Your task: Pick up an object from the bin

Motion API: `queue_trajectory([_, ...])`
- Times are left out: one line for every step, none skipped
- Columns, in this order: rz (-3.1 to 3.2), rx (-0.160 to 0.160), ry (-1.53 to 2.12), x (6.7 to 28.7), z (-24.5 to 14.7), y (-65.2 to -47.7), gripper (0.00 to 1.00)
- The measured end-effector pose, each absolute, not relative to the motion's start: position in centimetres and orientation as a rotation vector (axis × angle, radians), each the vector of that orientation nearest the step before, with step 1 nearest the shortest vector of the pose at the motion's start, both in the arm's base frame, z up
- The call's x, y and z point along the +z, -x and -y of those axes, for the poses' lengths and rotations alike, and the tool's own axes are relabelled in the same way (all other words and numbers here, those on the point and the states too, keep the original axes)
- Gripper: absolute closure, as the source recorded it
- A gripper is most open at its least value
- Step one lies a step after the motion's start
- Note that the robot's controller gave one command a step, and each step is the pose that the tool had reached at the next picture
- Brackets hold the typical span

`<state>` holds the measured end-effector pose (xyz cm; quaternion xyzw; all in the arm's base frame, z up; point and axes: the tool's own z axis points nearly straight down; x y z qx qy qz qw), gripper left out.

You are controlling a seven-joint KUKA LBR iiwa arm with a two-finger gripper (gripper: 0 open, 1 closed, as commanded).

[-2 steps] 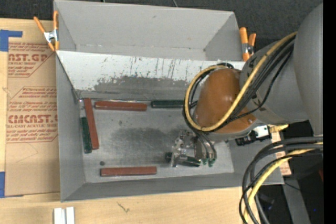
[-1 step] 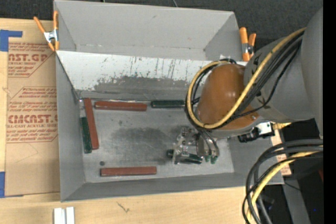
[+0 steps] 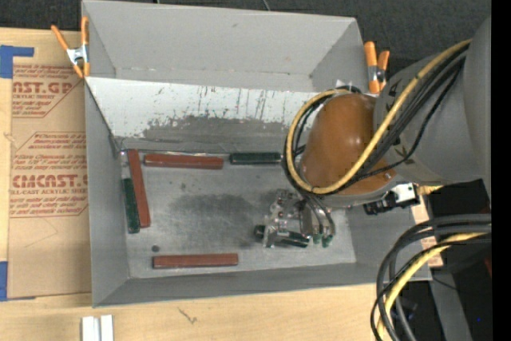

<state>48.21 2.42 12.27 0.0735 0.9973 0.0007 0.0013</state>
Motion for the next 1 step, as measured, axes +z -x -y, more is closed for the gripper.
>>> queue_trajectory([-3.138,0.001,-0.231,13.56,-2.43,-48.01,1.00])
